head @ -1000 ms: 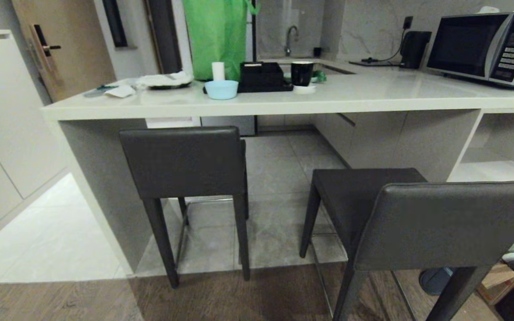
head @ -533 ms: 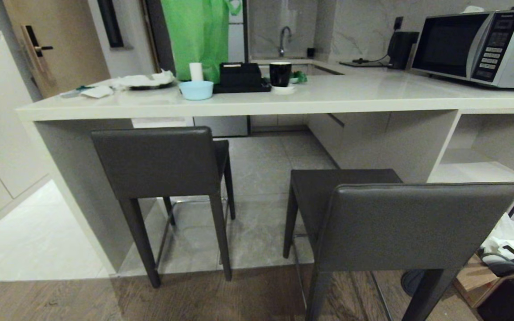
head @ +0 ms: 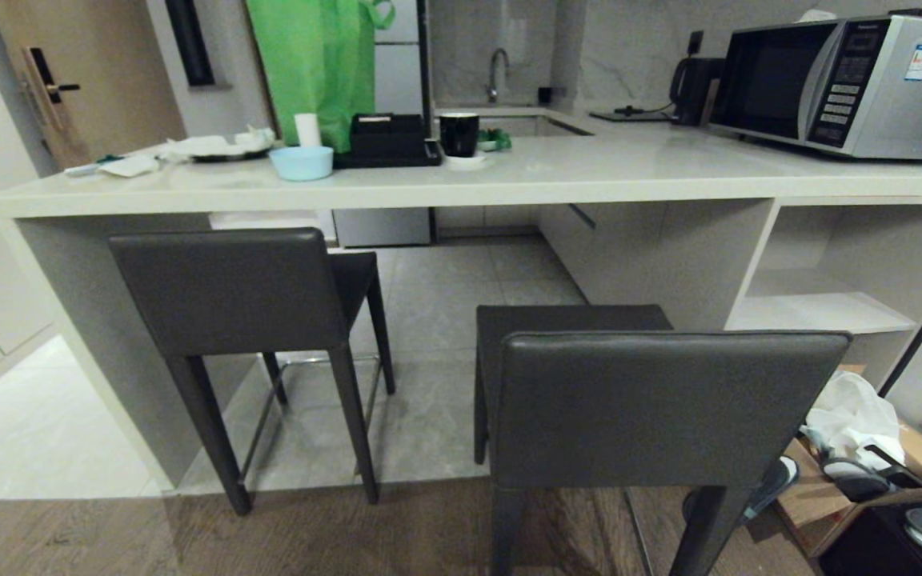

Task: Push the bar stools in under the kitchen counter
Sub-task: Push the gray chair back under the dining table

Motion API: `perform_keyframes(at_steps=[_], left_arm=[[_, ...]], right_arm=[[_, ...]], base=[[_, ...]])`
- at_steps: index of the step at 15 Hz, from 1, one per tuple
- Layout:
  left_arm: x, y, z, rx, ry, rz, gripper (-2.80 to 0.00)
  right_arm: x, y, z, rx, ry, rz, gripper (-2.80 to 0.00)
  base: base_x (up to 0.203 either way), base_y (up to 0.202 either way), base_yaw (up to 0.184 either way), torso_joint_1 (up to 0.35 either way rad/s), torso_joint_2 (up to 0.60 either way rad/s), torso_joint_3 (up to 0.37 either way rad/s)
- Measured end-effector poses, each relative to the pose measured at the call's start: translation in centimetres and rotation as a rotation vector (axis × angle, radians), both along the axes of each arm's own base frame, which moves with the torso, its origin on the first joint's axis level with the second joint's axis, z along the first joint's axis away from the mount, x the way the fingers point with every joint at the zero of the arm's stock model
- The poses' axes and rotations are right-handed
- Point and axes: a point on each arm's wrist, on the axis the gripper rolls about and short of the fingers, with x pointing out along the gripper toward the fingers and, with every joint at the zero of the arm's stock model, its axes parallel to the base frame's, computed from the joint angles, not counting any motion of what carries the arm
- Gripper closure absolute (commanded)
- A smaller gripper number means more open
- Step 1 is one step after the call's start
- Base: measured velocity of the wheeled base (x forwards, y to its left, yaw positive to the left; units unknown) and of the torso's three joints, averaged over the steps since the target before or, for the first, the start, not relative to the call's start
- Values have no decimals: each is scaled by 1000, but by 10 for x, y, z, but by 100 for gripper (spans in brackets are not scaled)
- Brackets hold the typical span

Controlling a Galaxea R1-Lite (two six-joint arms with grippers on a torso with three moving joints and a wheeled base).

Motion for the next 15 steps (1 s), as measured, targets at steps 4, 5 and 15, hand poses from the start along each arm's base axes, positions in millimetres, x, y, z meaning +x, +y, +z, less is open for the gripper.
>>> perform_keyframes(at_steps=[4, 5, 15], left_arm=[[0, 0, 0, -4, 0, 1, 0], [0, 0, 0, -8, 0, 1, 0], [0, 0, 0, -10, 1, -1, 0]], right_arm=[[0, 0, 0, 0, 0, 0, 0], [0, 0, 0, 0, 0, 0, 0], [0, 0, 0, 0, 0, 1, 0]], base=[[0, -196, 3, 3, 1, 4], [0, -193, 3, -6, 2, -2], [0, -194, 2, 2, 1, 2]])
